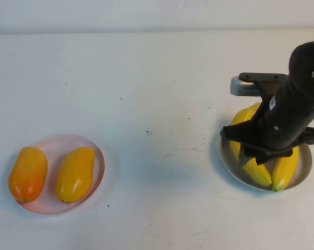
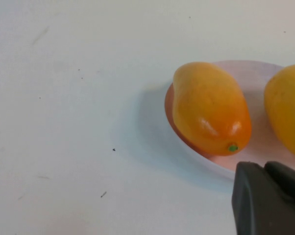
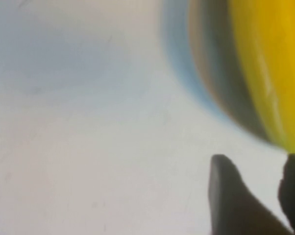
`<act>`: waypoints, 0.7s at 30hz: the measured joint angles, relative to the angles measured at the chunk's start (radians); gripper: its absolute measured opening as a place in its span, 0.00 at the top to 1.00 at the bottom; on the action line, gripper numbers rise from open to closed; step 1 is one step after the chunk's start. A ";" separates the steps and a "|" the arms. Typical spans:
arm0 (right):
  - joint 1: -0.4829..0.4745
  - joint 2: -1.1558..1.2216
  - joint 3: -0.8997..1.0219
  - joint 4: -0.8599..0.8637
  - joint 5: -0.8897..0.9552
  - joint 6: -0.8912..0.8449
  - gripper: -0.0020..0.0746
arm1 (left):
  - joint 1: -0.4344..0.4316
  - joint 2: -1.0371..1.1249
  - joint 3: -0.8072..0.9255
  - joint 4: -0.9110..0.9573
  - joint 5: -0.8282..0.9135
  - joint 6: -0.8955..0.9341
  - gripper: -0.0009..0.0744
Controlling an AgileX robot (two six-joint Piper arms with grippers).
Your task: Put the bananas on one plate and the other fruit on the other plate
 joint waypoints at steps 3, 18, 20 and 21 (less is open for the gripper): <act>0.031 -0.109 0.076 0.007 0.022 -0.021 0.82 | 0.000 0.000 0.000 0.000 0.000 0.000 0.99; 0.056 -0.651 0.319 -0.022 0.167 -0.221 0.99 | 0.000 0.000 0.000 0.000 0.000 0.000 0.99; 0.056 -0.698 0.323 -0.038 0.180 -0.230 0.99 | 0.000 0.000 0.000 0.000 0.000 0.000 0.99; 0.056 -0.719 0.323 -0.048 0.185 -0.230 0.99 | 0.000 0.000 0.000 0.000 0.000 0.000 0.99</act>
